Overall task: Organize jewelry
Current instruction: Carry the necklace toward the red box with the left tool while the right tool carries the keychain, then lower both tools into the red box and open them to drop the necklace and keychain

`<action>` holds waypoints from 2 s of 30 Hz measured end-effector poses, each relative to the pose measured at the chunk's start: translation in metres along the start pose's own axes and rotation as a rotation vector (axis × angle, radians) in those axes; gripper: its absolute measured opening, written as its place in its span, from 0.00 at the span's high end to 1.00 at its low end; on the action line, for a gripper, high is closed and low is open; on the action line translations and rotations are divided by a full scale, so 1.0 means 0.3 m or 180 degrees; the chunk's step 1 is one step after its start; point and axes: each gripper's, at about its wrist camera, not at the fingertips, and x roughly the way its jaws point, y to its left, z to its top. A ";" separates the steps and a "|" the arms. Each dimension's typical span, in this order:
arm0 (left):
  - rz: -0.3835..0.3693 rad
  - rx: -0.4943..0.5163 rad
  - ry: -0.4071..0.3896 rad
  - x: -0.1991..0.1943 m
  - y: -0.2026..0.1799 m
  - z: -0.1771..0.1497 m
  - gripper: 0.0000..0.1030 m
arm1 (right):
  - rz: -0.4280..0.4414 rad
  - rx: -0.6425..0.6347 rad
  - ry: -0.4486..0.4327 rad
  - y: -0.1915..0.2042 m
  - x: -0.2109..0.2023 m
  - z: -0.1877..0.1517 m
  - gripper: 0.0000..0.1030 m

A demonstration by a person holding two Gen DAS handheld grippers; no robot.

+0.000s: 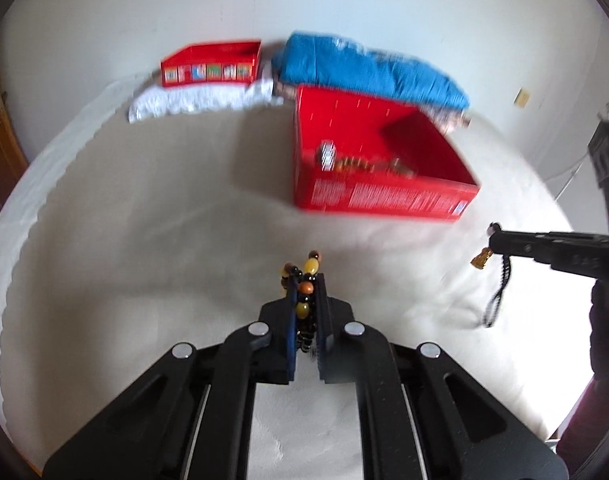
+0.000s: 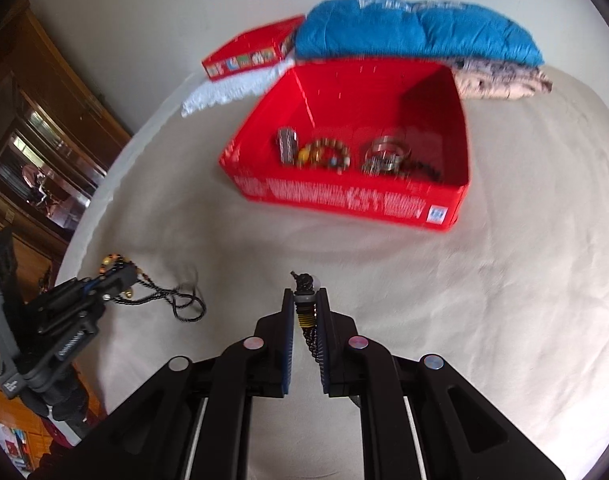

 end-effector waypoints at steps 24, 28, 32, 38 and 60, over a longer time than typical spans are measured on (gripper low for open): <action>-0.0332 0.0059 -0.0450 0.145 -0.207 0.629 0.94 | -0.0171 0.0123 -0.0374 -0.091 -0.019 0.581 0.90; -0.0285 0.0069 -0.0254 0.313 -0.218 0.680 0.94 | -0.0231 0.0207 -0.0294 -0.153 0.113 0.665 0.90; -0.0219 0.0057 -0.0053 0.472 -0.208 0.686 0.94 | -0.0243 0.0281 -0.0096 -0.210 0.260 0.692 0.90; -0.0164 0.0040 0.0218 0.643 -0.187 0.680 0.93 | -0.0268 0.0232 0.0047 -0.238 0.382 0.702 0.88; 0.0125 -0.0114 0.0004 0.477 -0.096 0.573 0.23 | -0.0509 0.0104 -0.0342 -0.214 0.207 0.547 0.22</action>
